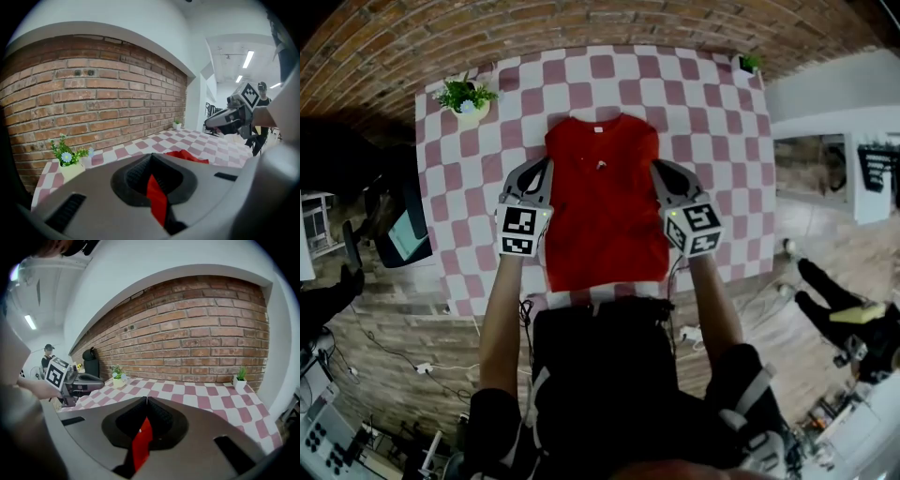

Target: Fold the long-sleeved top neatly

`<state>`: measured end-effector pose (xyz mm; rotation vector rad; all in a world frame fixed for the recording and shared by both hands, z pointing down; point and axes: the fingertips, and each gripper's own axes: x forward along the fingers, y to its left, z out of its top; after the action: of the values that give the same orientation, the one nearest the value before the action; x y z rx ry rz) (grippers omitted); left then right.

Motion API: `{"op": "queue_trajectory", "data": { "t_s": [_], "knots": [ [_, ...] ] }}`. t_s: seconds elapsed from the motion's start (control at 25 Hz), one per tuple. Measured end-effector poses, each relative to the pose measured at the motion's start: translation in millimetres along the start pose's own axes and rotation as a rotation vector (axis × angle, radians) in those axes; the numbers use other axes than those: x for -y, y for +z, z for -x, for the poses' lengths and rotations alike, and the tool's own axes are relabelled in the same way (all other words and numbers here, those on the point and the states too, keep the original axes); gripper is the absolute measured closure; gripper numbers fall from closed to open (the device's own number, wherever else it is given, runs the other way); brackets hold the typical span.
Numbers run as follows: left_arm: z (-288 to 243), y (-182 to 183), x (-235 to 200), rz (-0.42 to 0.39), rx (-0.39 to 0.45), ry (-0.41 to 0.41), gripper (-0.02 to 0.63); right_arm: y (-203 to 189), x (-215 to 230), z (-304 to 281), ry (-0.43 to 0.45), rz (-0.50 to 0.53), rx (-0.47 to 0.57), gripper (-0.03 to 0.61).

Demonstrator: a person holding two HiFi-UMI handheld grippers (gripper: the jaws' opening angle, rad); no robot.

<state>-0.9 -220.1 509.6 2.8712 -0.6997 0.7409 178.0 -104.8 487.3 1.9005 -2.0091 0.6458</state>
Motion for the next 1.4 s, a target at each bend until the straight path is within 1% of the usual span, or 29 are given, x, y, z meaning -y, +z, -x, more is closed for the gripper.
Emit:
{"op": "queue_trajectory", "data": {
  "t_s": [0.2,0.36,0.4,0.44,0.48,0.56,0.6,0.64,0.72,0.84,1.0,1.2,1.4],
  "knots": [
    [-37,-18,-11,-0.012,-0.064,0.002,0.606,-8,19,-38,0.012,0.038,-0.047,0.569],
    [-67,-33,-21,-0.049,-0.111,-0.012,0.598,-20,37,-66,0.023,0.083,-0.107,0.568],
    [-74,-37,-23,-0.056,-0.127,-0.022,0.572,-23,43,-74,0.028,0.097,-0.123,0.568],
    [-81,-42,-25,-0.06,-0.146,-0.036,0.522,-26,48,-81,0.031,0.111,-0.139,0.568],
    [-88,-46,-26,-0.064,-0.164,-0.05,0.497,-30,55,-88,0.032,0.122,-0.156,0.566],
    [-100,-54,-30,-0.073,-0.197,-0.076,0.489,-38,67,-102,0.039,0.139,-0.191,0.559],
    [-106,-57,-31,-0.078,-0.212,-0.089,0.481,-42,72,-109,0.045,0.149,-0.209,0.54],
    [-111,-60,-33,-0.084,-0.229,-0.101,0.477,-46,77,-117,0.052,0.163,-0.23,0.507],
    [-122,-70,-39,-0.098,-0.268,-0.119,0.476,-56,85,-130,0.064,0.192,-0.276,0.487],
    [-136,-86,-53,-0.12,-0.334,-0.134,0.474,-66,95,-148,0.089,0.224,-0.333,0.483],
    [-149,-107,-53,-0.153,-0.417,-0.204,0.474,-78,104,-167,0.12,0.245,-0.384,0.482],
    [-161,-122,-50,-0.174,-0.477,-0.268,0.474,-97,110,-182,0.149,0.252,-0.465,0.467],
    [-167,-126,-48,-0.171,-0.508,-0.312,0.472,-108,111,-192,0.184,0.235,-0.523,0.462]
  ]
}}
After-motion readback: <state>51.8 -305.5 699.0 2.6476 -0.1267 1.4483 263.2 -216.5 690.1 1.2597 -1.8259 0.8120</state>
